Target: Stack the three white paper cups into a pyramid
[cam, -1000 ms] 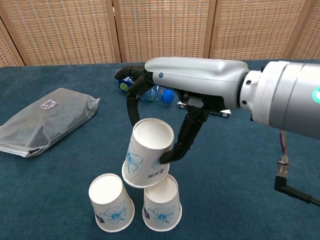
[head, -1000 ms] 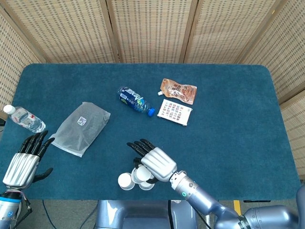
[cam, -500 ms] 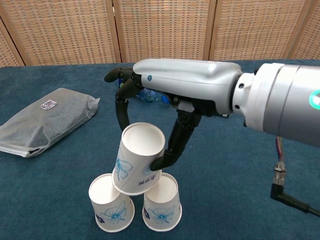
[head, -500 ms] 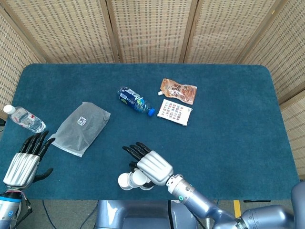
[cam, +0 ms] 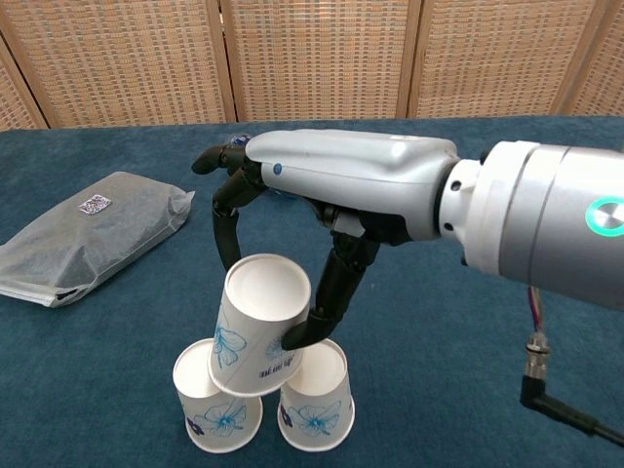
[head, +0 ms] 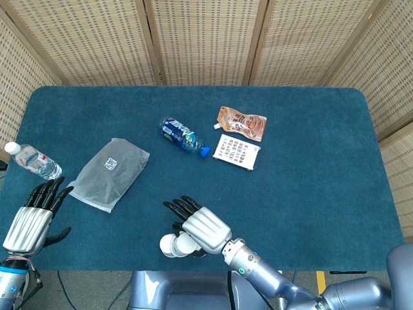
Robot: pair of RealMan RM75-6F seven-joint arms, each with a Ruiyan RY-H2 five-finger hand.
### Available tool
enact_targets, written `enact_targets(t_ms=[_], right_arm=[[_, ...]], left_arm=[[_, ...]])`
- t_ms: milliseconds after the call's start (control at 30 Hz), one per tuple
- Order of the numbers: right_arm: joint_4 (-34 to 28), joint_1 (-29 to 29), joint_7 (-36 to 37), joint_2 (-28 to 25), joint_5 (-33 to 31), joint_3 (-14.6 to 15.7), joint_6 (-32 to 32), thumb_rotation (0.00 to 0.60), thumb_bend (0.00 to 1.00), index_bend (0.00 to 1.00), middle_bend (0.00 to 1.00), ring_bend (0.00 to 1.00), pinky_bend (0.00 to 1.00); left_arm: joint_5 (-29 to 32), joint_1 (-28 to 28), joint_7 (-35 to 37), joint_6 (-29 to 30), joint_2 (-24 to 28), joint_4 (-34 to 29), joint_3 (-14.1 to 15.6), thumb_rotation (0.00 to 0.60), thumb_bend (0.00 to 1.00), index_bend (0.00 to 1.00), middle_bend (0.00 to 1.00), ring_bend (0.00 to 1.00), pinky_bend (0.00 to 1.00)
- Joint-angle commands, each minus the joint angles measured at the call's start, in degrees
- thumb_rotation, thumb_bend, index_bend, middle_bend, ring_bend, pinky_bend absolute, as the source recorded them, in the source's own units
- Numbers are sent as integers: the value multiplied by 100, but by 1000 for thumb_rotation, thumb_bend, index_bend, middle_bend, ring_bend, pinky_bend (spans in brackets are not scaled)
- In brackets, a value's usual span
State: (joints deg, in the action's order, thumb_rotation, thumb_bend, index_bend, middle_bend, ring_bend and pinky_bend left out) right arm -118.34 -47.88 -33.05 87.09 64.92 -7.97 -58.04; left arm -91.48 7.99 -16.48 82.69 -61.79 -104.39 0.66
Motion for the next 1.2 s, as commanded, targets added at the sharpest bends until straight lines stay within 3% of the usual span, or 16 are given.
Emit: enact_targets(t_ms=[33,967,1200], right_arm=[[9,-9,0,10,-11,3,-8,600,136,558,37,0,101],[105,-72,2,94,-74,124,-75,600,136,551,33,0,86],[107,-84,-8,84,-106,139,-78,600,136,504,2,0,80]], left_arm=[[6,4,-4,-11,2,-1,-2,600,231,116,0,0,68],[39,10,-44,-57,12,-26,-12,600,231,116,0,0,68],[43,8,-40,-57,15,-30,-14,600,231,116,0,0,68]])
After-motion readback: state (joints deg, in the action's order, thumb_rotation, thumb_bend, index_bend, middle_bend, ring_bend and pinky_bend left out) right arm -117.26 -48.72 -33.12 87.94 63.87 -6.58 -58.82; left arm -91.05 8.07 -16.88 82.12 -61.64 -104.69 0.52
